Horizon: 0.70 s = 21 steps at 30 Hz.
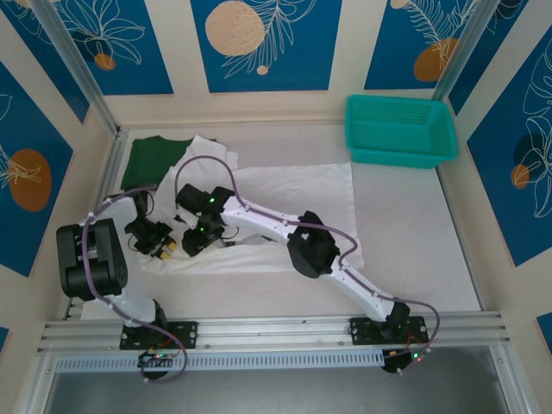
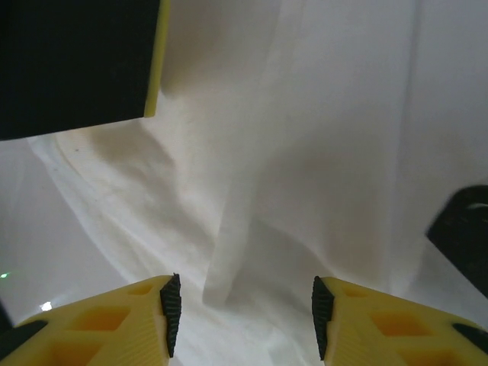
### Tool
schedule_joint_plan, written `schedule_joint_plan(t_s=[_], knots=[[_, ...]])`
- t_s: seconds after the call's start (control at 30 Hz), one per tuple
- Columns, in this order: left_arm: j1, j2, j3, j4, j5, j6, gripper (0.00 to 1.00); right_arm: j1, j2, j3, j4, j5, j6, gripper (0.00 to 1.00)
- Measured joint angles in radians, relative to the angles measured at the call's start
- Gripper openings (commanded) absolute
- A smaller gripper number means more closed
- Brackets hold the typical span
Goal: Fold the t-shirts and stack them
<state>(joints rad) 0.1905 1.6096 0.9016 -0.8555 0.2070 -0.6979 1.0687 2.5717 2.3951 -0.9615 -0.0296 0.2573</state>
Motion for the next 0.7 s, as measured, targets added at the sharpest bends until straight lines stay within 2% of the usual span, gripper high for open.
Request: schedule_joint_plan(t_s=[0.13, 0.23, 0.5, 0.7], knots=[[0.000, 0.000, 0.000, -0.002, -0.002, 0.016, 0.20, 0.024, 0.036, 0.027, -0.016, 0.033, -0.004, 0.53], [0.004, 0.003, 0.000, -0.007, -0.001, 0.021, 0.20, 0.027, 0.043, 0.039, -0.027, 0.057, -0.008, 0.48], [0.004, 0.004, 0.000, -0.004, -0.001, 0.024, 0.21, 0.021, 0.043, 0.040, -0.043, 0.083, -0.002, 0.24], [0.004, 0.004, 0.000, -0.004, -0.007, 0.029, 0.22, -0.003, 0.043, 0.040, -0.042, 0.073, 0.010, 0.11]])
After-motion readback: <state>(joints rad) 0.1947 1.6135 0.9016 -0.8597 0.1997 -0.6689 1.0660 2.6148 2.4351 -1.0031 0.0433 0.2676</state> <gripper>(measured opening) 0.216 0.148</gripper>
